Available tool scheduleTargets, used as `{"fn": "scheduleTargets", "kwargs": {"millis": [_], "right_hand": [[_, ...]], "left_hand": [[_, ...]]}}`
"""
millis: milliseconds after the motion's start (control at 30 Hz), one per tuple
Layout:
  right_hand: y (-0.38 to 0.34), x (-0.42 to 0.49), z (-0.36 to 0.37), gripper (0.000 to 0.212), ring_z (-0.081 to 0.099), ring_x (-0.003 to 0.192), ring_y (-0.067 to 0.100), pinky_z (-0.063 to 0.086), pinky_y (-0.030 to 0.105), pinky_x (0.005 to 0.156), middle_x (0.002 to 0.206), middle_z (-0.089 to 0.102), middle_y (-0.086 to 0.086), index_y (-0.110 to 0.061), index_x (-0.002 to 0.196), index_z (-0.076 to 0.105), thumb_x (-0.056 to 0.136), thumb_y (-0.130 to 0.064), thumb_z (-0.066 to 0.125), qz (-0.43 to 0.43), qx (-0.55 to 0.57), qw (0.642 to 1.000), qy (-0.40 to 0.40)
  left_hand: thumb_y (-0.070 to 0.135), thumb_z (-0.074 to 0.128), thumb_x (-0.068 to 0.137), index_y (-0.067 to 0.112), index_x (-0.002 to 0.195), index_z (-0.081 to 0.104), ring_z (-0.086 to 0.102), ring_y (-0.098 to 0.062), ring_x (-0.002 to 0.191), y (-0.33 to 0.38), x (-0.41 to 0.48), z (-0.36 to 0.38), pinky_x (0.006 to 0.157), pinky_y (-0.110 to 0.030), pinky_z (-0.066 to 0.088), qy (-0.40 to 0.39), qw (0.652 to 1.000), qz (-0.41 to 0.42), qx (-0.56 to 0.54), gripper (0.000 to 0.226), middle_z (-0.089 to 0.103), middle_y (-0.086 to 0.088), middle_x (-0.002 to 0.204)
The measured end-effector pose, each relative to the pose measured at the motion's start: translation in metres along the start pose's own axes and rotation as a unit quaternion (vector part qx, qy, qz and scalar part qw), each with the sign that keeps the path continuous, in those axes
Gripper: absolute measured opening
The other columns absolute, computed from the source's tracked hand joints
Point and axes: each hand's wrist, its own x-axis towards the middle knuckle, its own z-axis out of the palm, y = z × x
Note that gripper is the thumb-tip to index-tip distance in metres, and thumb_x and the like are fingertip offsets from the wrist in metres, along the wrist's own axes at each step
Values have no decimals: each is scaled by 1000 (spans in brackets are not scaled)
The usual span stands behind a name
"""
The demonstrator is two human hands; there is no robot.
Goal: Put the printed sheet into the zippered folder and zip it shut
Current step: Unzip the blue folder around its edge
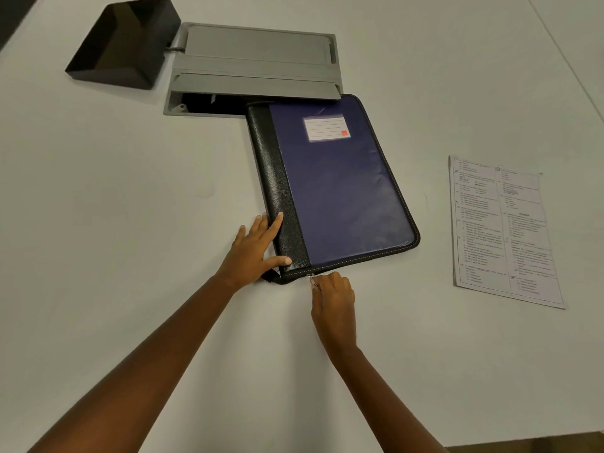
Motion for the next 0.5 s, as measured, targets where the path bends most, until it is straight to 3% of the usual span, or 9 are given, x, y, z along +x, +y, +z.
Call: {"fn": "scheduleTargets", "kwargs": {"millis": [233, 367, 500], "right_hand": [[-26, -15, 14, 13, 58, 53, 23, 44, 24, 51, 62, 65, 9, -6, 73, 66, 67, 5, 69, -105, -50, 993, -15], [-32, -18, 22, 10, 61, 54, 23, 52, 27, 48, 64, 67, 11, -3, 75, 68, 68, 2, 73, -85, -18, 996, -15], [-24, -16, 21, 11, 62, 56, 21, 51, 27, 50, 65, 68, 10, -5, 78, 68, 69, -2, 73, -119, -42, 992, -17]], "left_hand": [[41, 61, 83, 24, 147, 4, -5, -24, 146, 3, 2, -2, 118, -43, 1, 13, 998, -3, -69, 88, 7, -13, 157], [40, 62, 82, 24, 147, 4, -5, -25, 146, 4, 1, -2, 118, -44, 2, 8, 997, -12, -81, 88, 5, -13, 157], [43, 56, 85, 26, 147, 4, -2, -26, 146, 8, 0, -1, 118, -44, 3, 14, 998, -28, -60, 83, 6, -12, 158]]}}
